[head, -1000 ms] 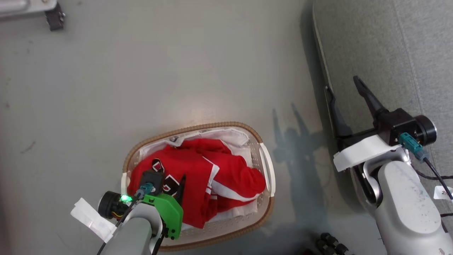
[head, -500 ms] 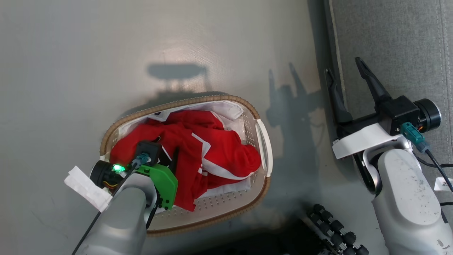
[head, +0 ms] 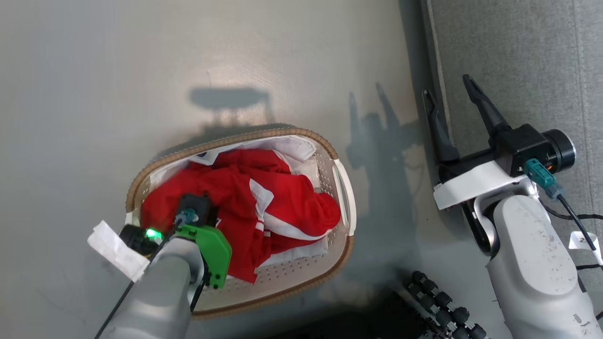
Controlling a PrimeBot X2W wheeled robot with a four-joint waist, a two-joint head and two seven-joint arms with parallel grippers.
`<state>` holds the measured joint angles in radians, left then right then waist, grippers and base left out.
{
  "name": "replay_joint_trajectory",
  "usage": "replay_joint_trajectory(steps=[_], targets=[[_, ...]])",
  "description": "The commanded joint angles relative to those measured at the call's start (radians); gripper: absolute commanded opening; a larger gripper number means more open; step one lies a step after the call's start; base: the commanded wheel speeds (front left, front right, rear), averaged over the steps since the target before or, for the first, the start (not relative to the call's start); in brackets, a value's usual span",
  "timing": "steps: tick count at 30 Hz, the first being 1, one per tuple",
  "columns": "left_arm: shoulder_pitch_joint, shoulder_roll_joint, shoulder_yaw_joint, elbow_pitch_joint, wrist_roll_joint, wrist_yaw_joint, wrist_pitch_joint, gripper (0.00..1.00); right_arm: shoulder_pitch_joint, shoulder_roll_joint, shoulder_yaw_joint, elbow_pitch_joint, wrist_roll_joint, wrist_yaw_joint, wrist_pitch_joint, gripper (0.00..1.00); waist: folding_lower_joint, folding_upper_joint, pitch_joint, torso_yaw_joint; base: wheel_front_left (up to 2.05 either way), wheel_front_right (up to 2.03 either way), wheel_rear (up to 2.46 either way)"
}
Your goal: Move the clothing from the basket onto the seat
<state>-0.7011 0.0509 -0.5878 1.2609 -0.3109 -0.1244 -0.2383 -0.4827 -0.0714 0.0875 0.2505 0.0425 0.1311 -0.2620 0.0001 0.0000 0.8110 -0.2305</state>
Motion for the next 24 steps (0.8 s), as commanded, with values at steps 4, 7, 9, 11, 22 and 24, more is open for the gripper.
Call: replay_joint_trajectory(steps=[4,7,9,11,22,24], targets=[[0.046,0.001,-0.031,-0.021,-0.050,-0.006,-0.012,0.00,0.012,0.003,0.005,0.020,0.012,-0.001,-0.004,1.00,-0.0001,0.0000,-0.099,-0.002,0.00,0.00,0.00],[0.081,0.001,-0.053,-0.052,-0.088,-0.006,-0.020,0.00,0.030,0.003,0.006,0.037,0.015,-0.001,-0.004,1.00,-0.0001,0.0000,-0.163,0.005,0.00,0.00,0.00],[0.105,0.002,-0.067,-0.074,-0.110,-0.006,-0.026,0.00,0.043,0.003,0.007,0.048,0.020,-0.001,-0.004,1.00,-0.0001,0.0000,-0.211,0.010,0.00,0.00,0.00],[0.131,0.001,-0.084,-0.100,-0.132,-0.006,-0.029,0.00,0.060,0.000,0.010,0.060,0.019,-0.001,-0.004,1.00,-0.0001,0.0000,-0.267,0.017,0.00,0.00,0.00],[0.274,0.001,-0.027,-0.328,-0.099,-0.002,-0.026,0.00,0.195,-0.019,0.014,0.118,0.033,-0.001,-0.004,1.00,-0.0001,0.0000,-0.547,0.072,0.00,0.00,0.00],[0.301,0.001,-0.004,-0.368,-0.086,-0.002,-0.026,0.00,0.221,-0.019,0.015,0.124,0.036,-0.001,-0.004,1.00,-0.0001,0.0000,-0.588,0.080,0.00,0.00,0.00]])
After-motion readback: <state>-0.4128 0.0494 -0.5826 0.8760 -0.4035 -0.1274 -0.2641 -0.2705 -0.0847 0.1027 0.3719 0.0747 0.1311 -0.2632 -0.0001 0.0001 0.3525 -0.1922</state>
